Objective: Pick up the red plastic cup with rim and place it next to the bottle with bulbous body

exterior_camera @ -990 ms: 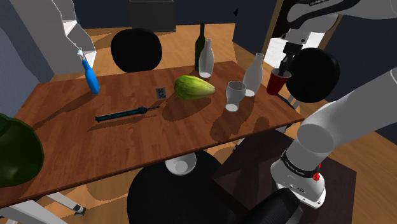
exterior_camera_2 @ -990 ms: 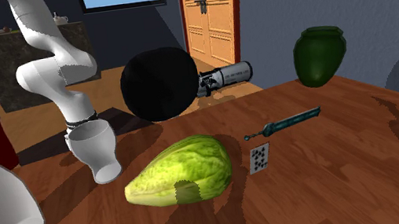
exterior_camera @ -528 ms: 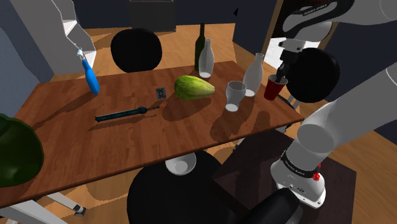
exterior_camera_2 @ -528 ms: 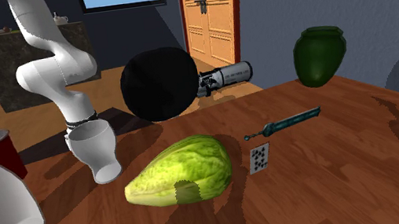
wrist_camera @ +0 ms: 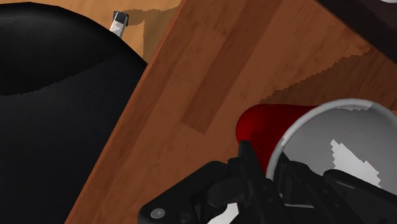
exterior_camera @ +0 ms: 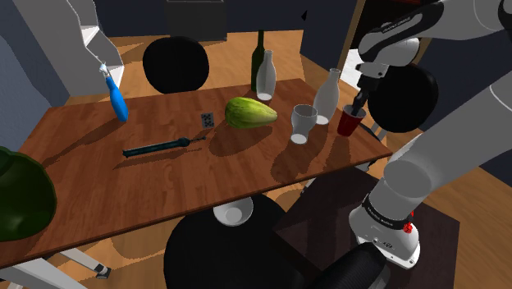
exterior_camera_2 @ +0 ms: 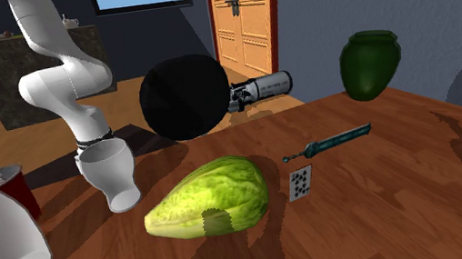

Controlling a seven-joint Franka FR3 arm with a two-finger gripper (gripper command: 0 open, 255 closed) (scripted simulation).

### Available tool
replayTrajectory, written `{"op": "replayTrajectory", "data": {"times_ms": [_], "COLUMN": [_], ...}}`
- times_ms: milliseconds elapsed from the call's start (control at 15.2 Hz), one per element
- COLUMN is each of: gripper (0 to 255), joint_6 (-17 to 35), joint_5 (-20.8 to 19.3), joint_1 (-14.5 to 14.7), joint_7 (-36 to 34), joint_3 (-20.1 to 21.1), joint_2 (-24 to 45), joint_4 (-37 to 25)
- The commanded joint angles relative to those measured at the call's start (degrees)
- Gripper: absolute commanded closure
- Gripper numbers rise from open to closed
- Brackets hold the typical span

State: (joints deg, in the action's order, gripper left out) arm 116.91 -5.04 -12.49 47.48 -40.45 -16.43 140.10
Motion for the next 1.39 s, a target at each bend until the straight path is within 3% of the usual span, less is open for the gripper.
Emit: {"op": "replayTrajectory", "data": {"times_ms": [0, 330, 396, 726, 990, 1320], "gripper": [255, 255, 0, 0, 0, 0], "joint_6": [0.67, 0.67, 0.67, 0.67, -7.14, -7.14], "joint_5": [0.11, 0.12, 0.12, 0.11, -0.68, -0.67], "joint_1": [0.04, 0.04, 0.04, 0.04, -0.35, -0.36], "joint_7": [0.20, 0.20, 0.20, 0.20, -0.70, -0.70], "joint_3": [-0.17, -0.17, -0.17, -0.17, 0.93, 0.94], "joint_2": [0.31, 0.31, 0.31, 0.31, -2.05, -2.05], "joint_4": [0.36, 0.35, 0.35, 0.36, -5.46, -5.46]}}
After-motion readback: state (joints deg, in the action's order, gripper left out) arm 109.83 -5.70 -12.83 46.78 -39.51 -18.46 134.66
